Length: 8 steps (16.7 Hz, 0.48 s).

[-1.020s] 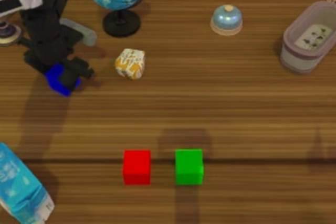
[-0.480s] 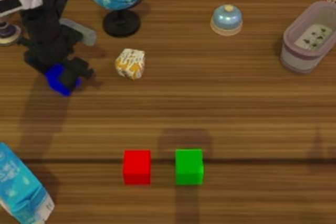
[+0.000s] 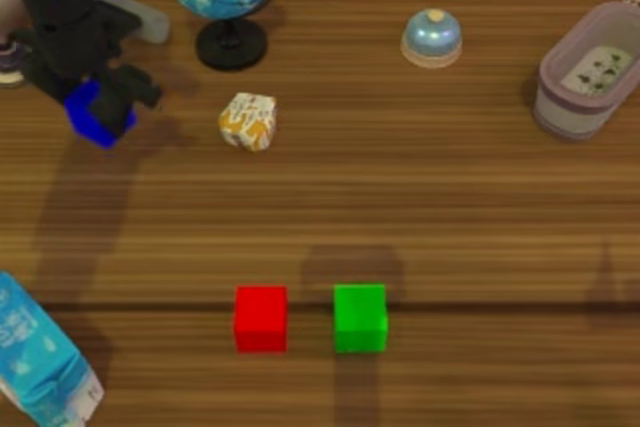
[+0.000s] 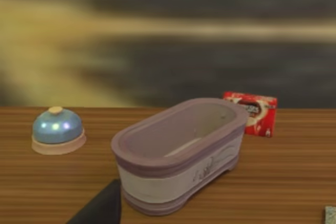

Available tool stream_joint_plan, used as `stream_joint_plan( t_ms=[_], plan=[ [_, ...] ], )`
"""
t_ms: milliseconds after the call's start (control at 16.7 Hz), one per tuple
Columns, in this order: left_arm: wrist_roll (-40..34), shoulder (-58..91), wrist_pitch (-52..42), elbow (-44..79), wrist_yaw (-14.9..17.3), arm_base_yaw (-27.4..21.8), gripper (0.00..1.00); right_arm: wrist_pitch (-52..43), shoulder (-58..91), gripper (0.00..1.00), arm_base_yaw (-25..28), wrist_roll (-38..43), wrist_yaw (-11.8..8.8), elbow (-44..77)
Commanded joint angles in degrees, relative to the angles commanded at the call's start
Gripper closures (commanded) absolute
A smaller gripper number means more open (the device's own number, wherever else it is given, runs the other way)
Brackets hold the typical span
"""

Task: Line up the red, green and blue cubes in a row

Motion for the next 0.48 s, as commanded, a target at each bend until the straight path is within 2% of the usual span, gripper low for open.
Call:
stream_joint_plan(
  t_ms=[480],
  plan=[
    [-1.9,-0.1,-1.1,1.3,0.0,-1.5,1.00,0.0,0.0,0.00,0.0,0.0,0.0,0.0]
  ],
)
